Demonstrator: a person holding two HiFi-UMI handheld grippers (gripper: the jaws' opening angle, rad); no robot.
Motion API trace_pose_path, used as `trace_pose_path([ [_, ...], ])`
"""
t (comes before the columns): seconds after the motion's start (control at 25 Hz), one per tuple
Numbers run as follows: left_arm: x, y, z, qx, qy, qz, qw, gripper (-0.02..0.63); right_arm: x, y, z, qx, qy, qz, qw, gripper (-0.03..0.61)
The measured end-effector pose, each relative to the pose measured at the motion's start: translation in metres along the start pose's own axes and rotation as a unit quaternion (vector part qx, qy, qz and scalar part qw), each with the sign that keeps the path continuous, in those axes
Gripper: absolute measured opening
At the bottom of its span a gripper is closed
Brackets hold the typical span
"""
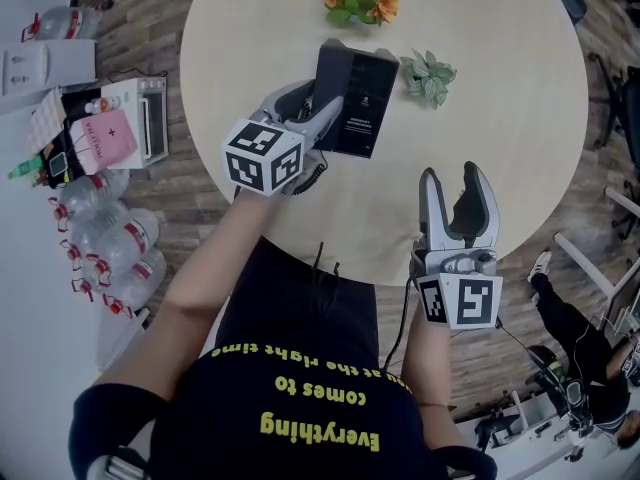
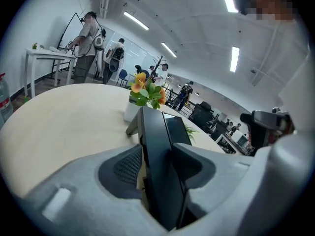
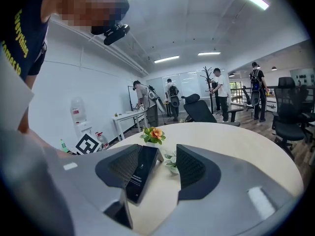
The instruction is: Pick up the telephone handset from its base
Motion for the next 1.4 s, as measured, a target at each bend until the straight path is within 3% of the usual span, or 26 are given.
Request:
trace_pose_path([
  [0.2, 0.006, -0.002, -0.002, 0.000, 0.002, 0.001, 1.0000, 0.147, -0.001, 0.001, -0.003, 0.000, -0.003, 0.001, 1.000, 0.236],
  [0.6, 0.015, -0.006, -0.004, 0.020, 0.003, 0.019, 0.9996, 0.115, -0.003, 0.004, -0.005, 0.000, -0.005, 0.001, 1.000, 0.236],
  [1.0, 0.035, -0.017, -0.015, 0.038, -0.030, 0.041, 0.9980, 0.078, 0.005, 0.005, -0.009, 0.000, -0.014, 0.006, 1.000, 0.233],
  [1.28, 0.054, -0.027, -0.028, 0.025, -0.054, 0.043, 0.9973, 0.077, 0.017, 0.010, -0.019, 0.011, -0.033, 0.010, 0.999, 0.165],
  [1.4, 0.065, -0.032, -0.035, 0.015, -0.069, 0.039, 0.9968, 0.077, 0.023, 0.013, -0.024, 0.017, -0.043, 0.007, 0.999, 0.101],
])
Point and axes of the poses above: the fingertips, and each gripper's own axes: x backward along the fingers, y to its left, z out of its underside, the point moved 2 cm from there along x, backward along the fingers, and after that the axes turned 8 degrees about y, right-handed, at the moved point
